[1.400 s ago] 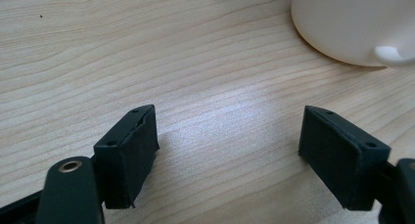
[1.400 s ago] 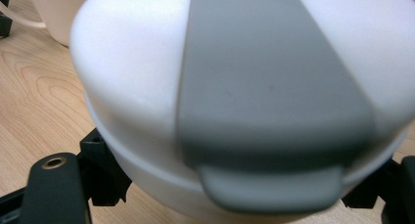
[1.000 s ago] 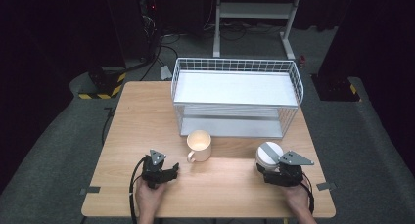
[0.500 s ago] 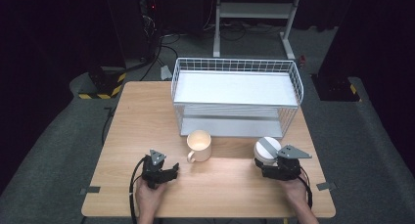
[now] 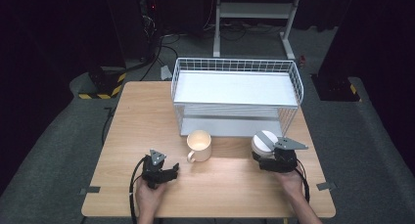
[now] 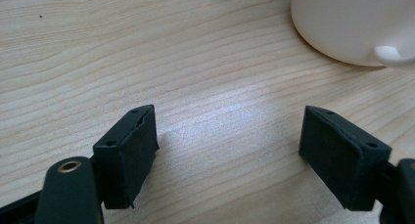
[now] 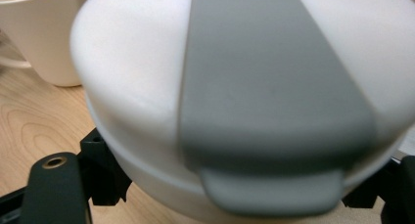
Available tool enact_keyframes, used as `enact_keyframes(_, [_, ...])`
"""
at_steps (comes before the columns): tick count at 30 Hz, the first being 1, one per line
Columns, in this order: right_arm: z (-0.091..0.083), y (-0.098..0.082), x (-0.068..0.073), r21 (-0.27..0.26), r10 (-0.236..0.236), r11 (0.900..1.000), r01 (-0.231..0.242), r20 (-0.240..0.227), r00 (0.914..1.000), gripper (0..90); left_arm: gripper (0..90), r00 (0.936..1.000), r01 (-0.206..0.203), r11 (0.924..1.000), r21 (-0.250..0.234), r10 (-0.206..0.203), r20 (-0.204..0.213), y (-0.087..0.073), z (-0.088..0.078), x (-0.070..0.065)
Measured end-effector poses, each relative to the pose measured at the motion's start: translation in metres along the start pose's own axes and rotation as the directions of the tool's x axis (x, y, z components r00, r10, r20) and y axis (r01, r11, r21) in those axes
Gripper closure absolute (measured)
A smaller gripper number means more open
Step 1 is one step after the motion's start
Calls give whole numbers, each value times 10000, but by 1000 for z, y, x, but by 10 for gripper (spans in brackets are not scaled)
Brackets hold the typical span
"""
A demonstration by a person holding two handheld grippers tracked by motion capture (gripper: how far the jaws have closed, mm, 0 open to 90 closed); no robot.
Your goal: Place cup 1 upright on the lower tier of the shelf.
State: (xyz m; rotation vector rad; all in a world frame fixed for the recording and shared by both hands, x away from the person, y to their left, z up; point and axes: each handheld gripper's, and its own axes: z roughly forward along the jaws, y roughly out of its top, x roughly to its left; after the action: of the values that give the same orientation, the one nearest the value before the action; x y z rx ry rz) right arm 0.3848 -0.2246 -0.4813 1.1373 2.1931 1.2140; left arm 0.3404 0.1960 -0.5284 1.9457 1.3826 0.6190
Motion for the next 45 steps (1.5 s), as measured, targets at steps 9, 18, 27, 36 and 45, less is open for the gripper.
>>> enact_keyframes(9, [8,10,-3,-41,-206,9998,208,328,9992,189,221,10000,0,10000,2,0,1,0,0,0])
enact_keyframes(18, [14,23,-3,-86,-311,9995,314,291,9991,189,221,10000,-2,10000,-1,2,-3,0,0,0])
enact_keyframes(27, [22,30,-11,47,284,9996,-286,356,9990,189,221,10000,4,10000,-1,-4,-8,0,0,0])
enact_keyframes(36, [31,38,-17,-196,264,9995,-253,599,9979,189,222,10000,10,10000,0,-10,-9,0,0,0])
enact_keyframes(45, [40,38,-26,-213,675,9976,-660,750,9949,189,221,10000,8,10000,0,-8,-9,0,0,0])
